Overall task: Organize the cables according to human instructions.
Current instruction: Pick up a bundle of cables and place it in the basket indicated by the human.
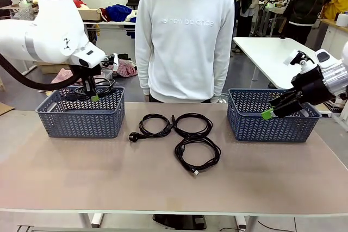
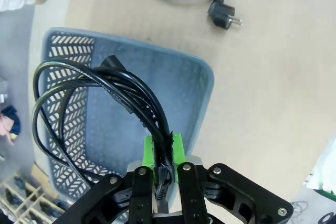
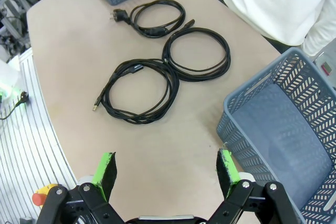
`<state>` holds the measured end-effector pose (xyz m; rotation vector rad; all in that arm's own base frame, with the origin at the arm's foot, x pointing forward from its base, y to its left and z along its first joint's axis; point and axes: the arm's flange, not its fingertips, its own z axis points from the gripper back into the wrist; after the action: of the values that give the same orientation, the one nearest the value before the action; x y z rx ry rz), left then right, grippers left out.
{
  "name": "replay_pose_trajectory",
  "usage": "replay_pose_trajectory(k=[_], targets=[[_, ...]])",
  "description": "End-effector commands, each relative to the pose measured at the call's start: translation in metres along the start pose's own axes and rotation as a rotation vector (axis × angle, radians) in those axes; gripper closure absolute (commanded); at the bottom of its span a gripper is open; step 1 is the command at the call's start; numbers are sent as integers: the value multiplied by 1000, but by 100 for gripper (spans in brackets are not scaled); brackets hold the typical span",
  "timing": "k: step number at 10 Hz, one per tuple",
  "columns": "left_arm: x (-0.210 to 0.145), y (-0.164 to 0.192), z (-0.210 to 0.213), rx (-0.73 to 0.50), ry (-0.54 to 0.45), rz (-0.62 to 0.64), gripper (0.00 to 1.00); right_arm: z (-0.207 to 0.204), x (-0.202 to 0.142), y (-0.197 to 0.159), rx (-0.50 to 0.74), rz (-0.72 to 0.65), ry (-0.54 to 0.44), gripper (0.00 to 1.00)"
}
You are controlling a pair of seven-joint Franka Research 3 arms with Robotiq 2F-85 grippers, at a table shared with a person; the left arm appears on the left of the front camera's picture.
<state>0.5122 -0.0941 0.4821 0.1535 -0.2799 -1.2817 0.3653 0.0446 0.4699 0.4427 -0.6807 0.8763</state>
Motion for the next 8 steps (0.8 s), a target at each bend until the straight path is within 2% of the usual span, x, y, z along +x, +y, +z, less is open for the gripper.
replay_pose_trajectory(k=[1,8], targets=[[-3,4,-10,27,23,29,100,-2,0,-5,14,20,-27,0],[-9,16,-42,12,20,22,100,-2,0,-5,14,20,-27,0]])
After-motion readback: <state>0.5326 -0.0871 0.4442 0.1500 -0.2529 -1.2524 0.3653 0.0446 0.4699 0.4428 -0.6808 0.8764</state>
